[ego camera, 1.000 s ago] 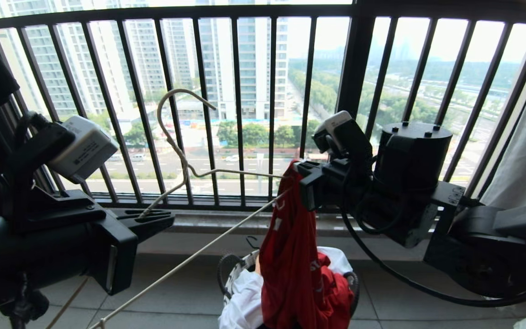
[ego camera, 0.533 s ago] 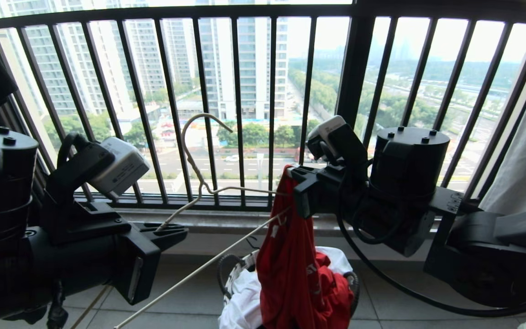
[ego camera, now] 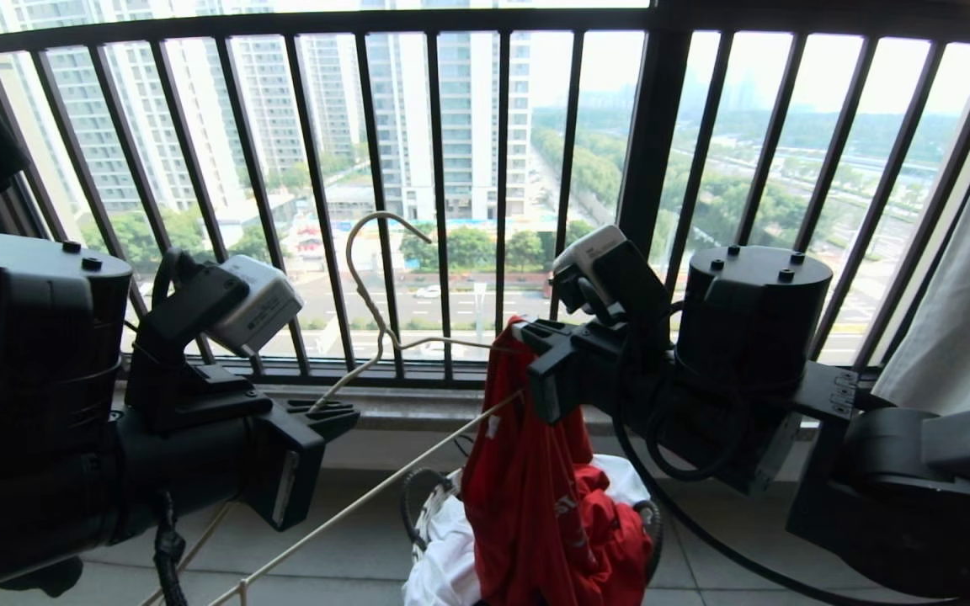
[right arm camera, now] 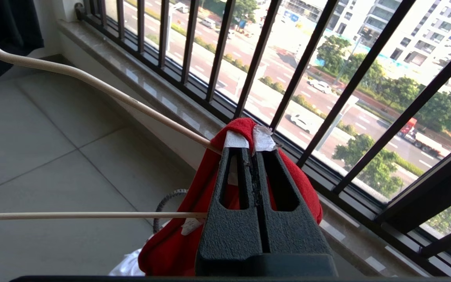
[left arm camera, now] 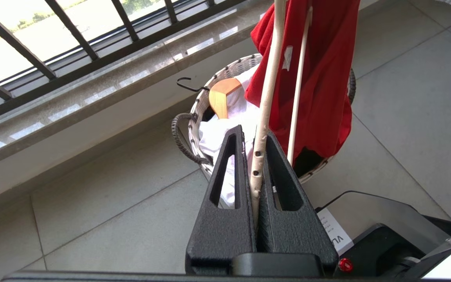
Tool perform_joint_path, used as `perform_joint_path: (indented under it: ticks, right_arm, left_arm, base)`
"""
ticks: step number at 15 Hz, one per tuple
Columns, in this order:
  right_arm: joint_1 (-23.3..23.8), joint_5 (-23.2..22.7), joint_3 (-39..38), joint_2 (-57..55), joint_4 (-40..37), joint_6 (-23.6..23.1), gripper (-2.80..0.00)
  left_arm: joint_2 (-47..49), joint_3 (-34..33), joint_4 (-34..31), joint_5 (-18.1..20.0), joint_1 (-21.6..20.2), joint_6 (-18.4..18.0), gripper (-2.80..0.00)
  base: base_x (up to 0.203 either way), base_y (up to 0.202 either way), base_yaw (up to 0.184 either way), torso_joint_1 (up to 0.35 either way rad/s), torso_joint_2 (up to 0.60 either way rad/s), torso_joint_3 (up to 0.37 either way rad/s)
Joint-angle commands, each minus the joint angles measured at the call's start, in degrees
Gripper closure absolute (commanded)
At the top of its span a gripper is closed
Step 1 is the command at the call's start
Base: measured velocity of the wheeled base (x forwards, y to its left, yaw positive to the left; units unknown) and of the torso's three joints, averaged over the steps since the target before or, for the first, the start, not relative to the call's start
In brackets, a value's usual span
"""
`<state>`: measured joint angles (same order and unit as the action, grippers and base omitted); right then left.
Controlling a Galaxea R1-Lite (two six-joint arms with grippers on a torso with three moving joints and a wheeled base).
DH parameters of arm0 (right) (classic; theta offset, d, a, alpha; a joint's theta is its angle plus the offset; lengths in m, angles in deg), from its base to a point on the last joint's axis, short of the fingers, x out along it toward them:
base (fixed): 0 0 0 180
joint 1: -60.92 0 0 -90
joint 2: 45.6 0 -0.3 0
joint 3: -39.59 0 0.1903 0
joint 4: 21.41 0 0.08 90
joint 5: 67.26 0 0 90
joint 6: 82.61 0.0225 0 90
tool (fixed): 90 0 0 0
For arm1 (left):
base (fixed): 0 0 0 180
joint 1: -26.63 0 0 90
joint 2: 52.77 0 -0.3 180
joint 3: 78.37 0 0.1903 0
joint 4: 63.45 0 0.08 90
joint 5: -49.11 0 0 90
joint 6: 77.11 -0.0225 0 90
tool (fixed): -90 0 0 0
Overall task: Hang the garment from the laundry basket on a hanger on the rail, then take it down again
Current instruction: Hang the clothes on the clothes rack
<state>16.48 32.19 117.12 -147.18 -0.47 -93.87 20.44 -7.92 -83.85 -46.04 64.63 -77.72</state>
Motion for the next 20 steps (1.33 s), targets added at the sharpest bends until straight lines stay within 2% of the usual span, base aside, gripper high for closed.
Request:
perform_joint_path:
  ticks: [1, 11, 14, 20]
  right_arm:
    - [-1.2, 0.0, 0.0, -0.1, 0.2, 0.0, 0.0]
    - [-5.6, 0.0, -0.3, -0.4, 1.1, 3.4, 0.0]
    - [-5.7, 0.2, -0.2, -0.9, 4.9, 3.2, 0.0]
    - [-8.2, 0.5, 0.2, -1.9, 9.6, 4.5, 0.0]
  left_arm:
    - [1.7, -0.1, 0.1, -0.1, 0.0, 0.0, 0.0]
    - [3.1, -1.6, 3.3, 0.1, 1.1, 0.4, 0.0]
    - [5.1, -3.0, 12.0, -0.1, 2.0, 2.9, 0.0]
    - [12.3, -3.9, 22.7, -7.6, 2.0, 3.9, 0.0]
  base:
    - [0.0, 0.0, 0.0, 0.0, 0.0, 0.0]
    - [0.0, 0.0, 0.0, 0.0, 0.0, 0.0]
    - [0.0, 0.0, 0.0, 0.0, 0.0, 0.0]
    - [0.0, 0.0, 0.0, 0.0, 0.0, 0.0]
